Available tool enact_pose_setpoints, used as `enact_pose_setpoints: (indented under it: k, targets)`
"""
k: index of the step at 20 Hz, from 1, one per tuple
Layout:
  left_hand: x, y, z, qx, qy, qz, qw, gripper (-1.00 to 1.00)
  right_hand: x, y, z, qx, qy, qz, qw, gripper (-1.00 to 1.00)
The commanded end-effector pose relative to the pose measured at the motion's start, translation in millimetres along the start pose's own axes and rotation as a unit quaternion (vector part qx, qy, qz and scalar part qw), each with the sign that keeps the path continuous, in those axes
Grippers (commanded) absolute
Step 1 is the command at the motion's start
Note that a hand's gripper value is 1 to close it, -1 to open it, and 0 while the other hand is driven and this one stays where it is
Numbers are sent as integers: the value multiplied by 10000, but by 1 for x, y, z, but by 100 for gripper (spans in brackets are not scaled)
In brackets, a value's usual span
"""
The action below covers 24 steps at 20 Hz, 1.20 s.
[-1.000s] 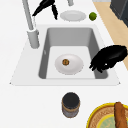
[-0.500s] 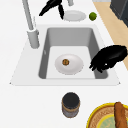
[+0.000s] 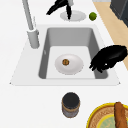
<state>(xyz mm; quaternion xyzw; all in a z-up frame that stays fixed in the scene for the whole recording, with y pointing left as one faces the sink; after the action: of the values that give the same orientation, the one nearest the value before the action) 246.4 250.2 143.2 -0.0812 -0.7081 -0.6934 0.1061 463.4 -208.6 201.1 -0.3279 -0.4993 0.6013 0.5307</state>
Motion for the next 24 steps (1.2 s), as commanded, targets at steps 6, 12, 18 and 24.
enact_pose_setpoints:
  k: [6,12,18,24]
  targets:
    - [0,0,0,0,0,0,10000,0,9,21,35,256,525,-14,9983,-100]
    - [0,0,0,0,0,0,10000,0,14,30,55,328,848,-31,9959,-100]
    - [0,0,0,0,0,0,10000,0,19,29,70,342,744,94,9966,-100]
    - [0,0,0,0,0,0,10000,0,24,26,97,902,731,-26,9932,-100]
